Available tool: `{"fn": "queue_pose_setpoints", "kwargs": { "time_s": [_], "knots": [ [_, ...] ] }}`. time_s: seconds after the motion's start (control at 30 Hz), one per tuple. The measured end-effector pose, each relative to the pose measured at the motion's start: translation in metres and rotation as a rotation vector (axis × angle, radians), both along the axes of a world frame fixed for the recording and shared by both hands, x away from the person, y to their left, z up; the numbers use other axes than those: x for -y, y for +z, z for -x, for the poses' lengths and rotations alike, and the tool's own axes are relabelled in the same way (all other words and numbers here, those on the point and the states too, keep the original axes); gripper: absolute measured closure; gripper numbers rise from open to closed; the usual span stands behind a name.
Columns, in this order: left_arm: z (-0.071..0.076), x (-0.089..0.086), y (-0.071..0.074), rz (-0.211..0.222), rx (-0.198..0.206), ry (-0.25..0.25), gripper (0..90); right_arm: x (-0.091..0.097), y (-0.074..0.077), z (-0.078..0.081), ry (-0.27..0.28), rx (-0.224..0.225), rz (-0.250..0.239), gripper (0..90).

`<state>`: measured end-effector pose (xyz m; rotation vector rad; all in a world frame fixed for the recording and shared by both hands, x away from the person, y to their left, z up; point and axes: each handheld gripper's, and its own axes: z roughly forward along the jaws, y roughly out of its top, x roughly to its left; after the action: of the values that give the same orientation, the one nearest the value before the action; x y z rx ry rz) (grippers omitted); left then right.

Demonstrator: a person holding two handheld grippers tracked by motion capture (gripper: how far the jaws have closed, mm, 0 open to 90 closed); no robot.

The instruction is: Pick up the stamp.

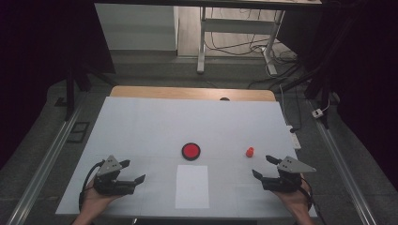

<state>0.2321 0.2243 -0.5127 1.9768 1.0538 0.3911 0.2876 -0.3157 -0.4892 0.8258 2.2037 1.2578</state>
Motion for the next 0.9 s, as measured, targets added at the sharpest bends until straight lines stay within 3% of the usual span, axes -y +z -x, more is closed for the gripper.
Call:
{"fn": "queue_pose_setpoints", "kwargs": {
  "time_s": [0.1, 0.23, 0.47, 0.9],
  "knots": [
    [-0.0001, -0.0013, -0.0003, -0.014, 0.003, 0.011, 16.7, 0.0004, 0.0041, -0.0027, -0.009, 0.000, -0.002, 23.1],
    [-0.0018, -0.0033, -0.0025, -0.027, 0.005, 0.005, 17.0, 0.0016, 0.0082, -0.0031, -0.026, 0.002, -0.046, 24.1],
    [-0.0049, -0.0024, -0.0020, -0.024, 0.016, -0.027, 17.0, -0.0010, 0.0033, -0.0019, -0.030, -0.005, -0.019, 27.2],
    [-0.0033, -0.0010, -0.0007, -0.029, 0.038, -0.019, 17.8, -0.0020, -0.0008, -0.0048, -0.024, -0.019, -0.013, 29.5]
  ]
}}
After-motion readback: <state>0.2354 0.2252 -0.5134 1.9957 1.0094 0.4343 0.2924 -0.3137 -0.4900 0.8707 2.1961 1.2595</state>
